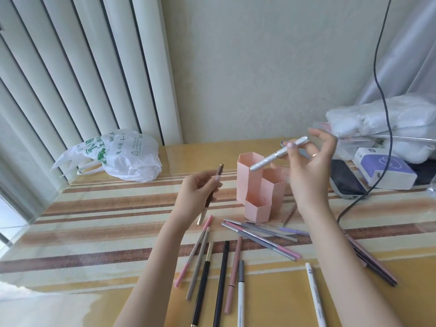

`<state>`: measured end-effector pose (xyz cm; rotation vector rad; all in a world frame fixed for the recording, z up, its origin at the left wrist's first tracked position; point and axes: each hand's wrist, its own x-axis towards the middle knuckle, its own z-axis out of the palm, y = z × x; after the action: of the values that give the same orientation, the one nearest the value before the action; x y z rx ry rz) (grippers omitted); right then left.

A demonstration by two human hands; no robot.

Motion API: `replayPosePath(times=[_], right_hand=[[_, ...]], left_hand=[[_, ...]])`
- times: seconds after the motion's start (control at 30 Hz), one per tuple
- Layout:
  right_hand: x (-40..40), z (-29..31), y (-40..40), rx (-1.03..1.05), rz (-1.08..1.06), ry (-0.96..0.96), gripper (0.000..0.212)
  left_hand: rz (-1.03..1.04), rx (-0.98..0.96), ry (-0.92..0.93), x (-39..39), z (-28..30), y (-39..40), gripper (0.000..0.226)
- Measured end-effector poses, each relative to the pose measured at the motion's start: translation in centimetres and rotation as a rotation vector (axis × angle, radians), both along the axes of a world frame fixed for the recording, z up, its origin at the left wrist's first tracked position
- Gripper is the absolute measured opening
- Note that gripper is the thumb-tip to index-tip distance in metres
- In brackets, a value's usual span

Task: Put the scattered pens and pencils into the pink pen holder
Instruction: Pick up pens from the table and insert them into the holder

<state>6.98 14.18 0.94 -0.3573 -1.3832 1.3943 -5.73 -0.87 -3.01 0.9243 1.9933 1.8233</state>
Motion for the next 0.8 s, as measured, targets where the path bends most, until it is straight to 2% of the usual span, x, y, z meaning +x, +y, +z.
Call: replayPosePath(times=[0.1, 0.23, 0.33, 0.43, 0.57, 0.7, 0.8], right_hand=[[0.7, 0.4, 1.2, 0.097, -0.114, 0.033, 0.025], [0.4, 0.3, 1.3, 0.147, -0.074, 0.072, 0.029], [-0.5, -0.3, 0.8, 0.205, -0.057, 0.006, 0.033], [-1.5, -1.3, 0.8, 0.291, -0.091, -0.131, 0.035], [-2.4, -2.1, 0.5, 0.334, -0.068, -0.228, 0.031], [-2.6, -2.0, 0.5, 0.312, -0.117, -0.234, 0.03], [-2.7, -2.0, 0.7, 0.243, -0.107, -0.214, 0.034]], left_hand=[[0.001, 0.133, -0.071, 0.8, 1.5, 0.3, 0.018], [-0.021, 0.414, -0.111, 2.3, 4.8, 1.7, 0.017], [-0.023, 0.506, -0.076, 2.3, 6.9, 3.8, 0.017], [-0.006, 0.486, -0.04, 1.9, 7.4, 6.1, 0.017], [0.021, 0.343, -0.025, 0.9, 6.1, 8.0, 0.018], [0.088, 0.205, 0.089, 0.6, 4.4, 8.3, 0.023], [0.155, 0.186, 0.208, 0.9, 3.5, 8.1, 0.033]])
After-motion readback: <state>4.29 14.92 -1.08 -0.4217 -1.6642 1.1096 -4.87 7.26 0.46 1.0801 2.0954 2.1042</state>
